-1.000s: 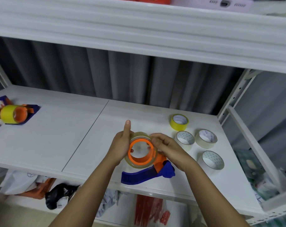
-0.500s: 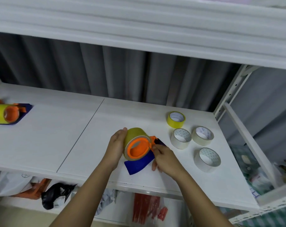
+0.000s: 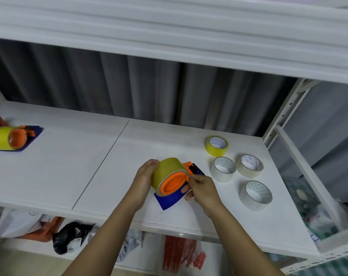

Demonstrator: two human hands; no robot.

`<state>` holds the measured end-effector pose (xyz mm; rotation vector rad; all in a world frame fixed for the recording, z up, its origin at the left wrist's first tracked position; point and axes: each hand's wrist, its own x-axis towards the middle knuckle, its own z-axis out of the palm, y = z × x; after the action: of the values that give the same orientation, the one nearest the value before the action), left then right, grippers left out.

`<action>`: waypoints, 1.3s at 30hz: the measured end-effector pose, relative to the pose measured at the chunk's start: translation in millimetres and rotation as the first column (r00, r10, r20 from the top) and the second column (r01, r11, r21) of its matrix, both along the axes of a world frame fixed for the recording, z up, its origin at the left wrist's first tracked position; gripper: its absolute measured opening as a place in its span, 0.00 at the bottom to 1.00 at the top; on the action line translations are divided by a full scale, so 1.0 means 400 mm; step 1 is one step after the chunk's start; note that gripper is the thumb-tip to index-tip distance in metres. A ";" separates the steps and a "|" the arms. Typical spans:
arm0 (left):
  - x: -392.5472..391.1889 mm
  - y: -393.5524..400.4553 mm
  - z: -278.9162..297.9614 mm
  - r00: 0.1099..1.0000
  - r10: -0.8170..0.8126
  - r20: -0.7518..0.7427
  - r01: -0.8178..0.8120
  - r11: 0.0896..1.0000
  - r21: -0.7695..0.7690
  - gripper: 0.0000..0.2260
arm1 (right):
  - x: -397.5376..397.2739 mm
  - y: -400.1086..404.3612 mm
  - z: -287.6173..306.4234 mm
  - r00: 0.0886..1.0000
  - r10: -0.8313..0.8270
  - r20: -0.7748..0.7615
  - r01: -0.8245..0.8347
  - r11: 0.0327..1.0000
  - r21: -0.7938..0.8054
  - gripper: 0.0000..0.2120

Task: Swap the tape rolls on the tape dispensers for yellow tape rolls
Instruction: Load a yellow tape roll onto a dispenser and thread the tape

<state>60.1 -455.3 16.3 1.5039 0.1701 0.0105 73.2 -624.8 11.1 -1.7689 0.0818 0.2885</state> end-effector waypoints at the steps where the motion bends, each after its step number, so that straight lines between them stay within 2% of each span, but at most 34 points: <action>1: 0.001 0.003 0.000 1.000 -0.012 -0.005 0.012 1.000 0.005 0.09 | 0.001 -0.001 -0.006 1.000 0.000 0.031 0.001 1.000 -0.020 0.16; 5: 0.015 0.010 -0.001 0.989 -0.090 -0.120 0.096 0.995 0.040 0.10 | 0.015 -0.018 -0.021 0.992 0.012 0.124 -0.003 0.997 -0.074 0.16; 8: 0.008 0.008 -0.009 0.954 -0.168 -0.246 0.214 0.961 0.173 0.16 | 0.024 -0.029 -0.017 0.982 0.098 0.162 -0.075 0.987 -0.142 0.14; 11: -0.009 0.007 -0.030 0.936 -0.292 -0.196 0.336 0.908 0.251 0.21 | 0.031 -0.028 -0.012 0.954 0.187 0.234 -0.095 0.929 -0.358 0.12; 13: -0.011 0.008 -0.039 0.931 -0.317 -0.182 0.356 0.902 0.246 0.15 | 0.037 -0.027 -0.009 0.912 0.274 0.307 -0.075 0.844 -0.530 0.10; 15: -0.005 0.008 -0.040 0.938 -0.301 -0.174 0.334 0.918 0.212 0.09 | 0.038 -0.030 -0.006 0.865 0.331 0.377 -0.069 0.823 -0.564 0.09; 18: -0.001 0.004 -0.037 0.944 -0.269 -0.193 0.308 0.928 0.211 0.13 | 0.017 -0.026 -0.009 0.809 0.375 0.453 -0.096 0.844 -0.527 0.08; 20: -0.001 0.002 -0.044 0.944 -0.259 -0.205 0.305 0.921 0.241 0.14 | 0.003 -0.017 -0.023 0.806 0.369 0.462 -0.088 0.847 -0.524 0.07; 22: -0.001 0.001 -0.058 0.944 -0.253 -0.213 0.305 0.914 0.266 0.11 | -0.007 -0.005 -0.038 0.806 0.364 0.466 -0.063 0.836 -0.545 0.07; 25: -0.011 0.001 -0.079 0.942 -0.258 -0.215 0.323 0.869 0.375 0.11 | -0.011 0.005 -0.057 0.816 0.348 0.462 -0.037 0.828 -0.559 0.06; 28: -0.021 0.006 -0.095 0.942 -0.276 -0.194 0.334 0.834 0.439 0.10 | -0.001 -0.001 -0.077 0.898 0.242 0.366 -0.035 0.871 -0.490 0.07; 30: -0.026 0.013 -0.099 0.931 -0.305 -0.201 0.364 0.819 0.443 0.09 | 0.010 -0.002 -0.089 0.960 0.143 0.241 -0.047 0.929 -0.366 0.09; 33: -0.025 0.027 -0.101 0.925 -0.303 -0.227 0.378 0.789 0.484 0.12 | 0.017 0.001 -0.102 0.992 0.021 0.128 0.007 0.977 -0.213 0.15; 37: -0.016 0.028 -0.095 0.938 -0.269 -0.219 0.347 0.716 0.606 0.11 | 0.015 0.002 -0.104 0.996 0.043 0.084 -0.032 0.991 -0.126 0.15; 39: -0.010 0.010 -0.080 0.941 -0.286 -0.180 0.334 0.700 0.631 0.19 | 0.015 -0.002 -0.097 0.995 0.075 0.066 -0.069 0.994 -0.087 0.15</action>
<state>55.9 -451.2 -15.5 2.2336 -0.0516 -0.2847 79.1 -625.5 -27.9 -1.8667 -0.0199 0.2795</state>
